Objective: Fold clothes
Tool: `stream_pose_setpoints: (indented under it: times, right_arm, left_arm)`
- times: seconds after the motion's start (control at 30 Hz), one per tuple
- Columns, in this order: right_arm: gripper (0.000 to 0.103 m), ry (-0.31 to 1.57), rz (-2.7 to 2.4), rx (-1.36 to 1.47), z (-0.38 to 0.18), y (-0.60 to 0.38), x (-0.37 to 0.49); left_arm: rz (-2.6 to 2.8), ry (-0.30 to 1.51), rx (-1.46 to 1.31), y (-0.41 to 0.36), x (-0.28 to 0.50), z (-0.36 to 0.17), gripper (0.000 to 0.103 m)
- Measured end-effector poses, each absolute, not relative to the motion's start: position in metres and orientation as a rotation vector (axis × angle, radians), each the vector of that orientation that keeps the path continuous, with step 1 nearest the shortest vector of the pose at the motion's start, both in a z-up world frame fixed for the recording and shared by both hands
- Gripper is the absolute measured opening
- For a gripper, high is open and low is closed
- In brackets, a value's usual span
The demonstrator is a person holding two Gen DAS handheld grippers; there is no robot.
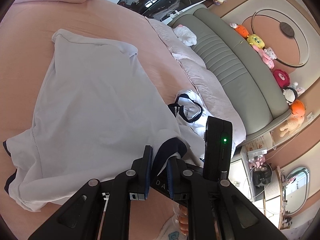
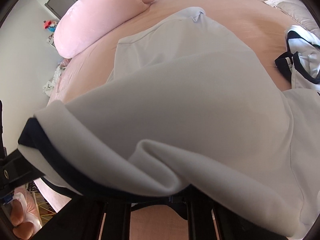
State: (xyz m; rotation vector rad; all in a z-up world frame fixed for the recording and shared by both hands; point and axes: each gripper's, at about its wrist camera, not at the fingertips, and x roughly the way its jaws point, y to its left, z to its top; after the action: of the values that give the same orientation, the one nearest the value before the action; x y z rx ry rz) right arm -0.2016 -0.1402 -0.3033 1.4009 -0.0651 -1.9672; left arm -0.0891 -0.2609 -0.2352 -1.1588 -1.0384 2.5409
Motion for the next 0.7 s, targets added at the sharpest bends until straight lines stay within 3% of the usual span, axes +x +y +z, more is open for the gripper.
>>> stream_pose_setpoints:
  times: [0.33, 0.57, 0.7]
  right_arm:
    - [0.01, -0.167, -2.033, 1.334, -0.295, -0.142, -0.219]
    - [0.011, -0.103, -2.053, 1.365, -0.314, -0.143, -0.226]
    - [0.02, -0.122, -2.007, 1.416, -0.312, -0.138, -0.224]
  left_arm:
    - [2.544, -1.069, -1.124, -0.268, -0.089, -0.233, 0.012]
    - [2.542, -1.08, -1.128, -0.271, -0.088, -0.235, 0.012]
    - [2.55, -1.066, -1.137, -0.271, -0.087, -0.231, 0.012]
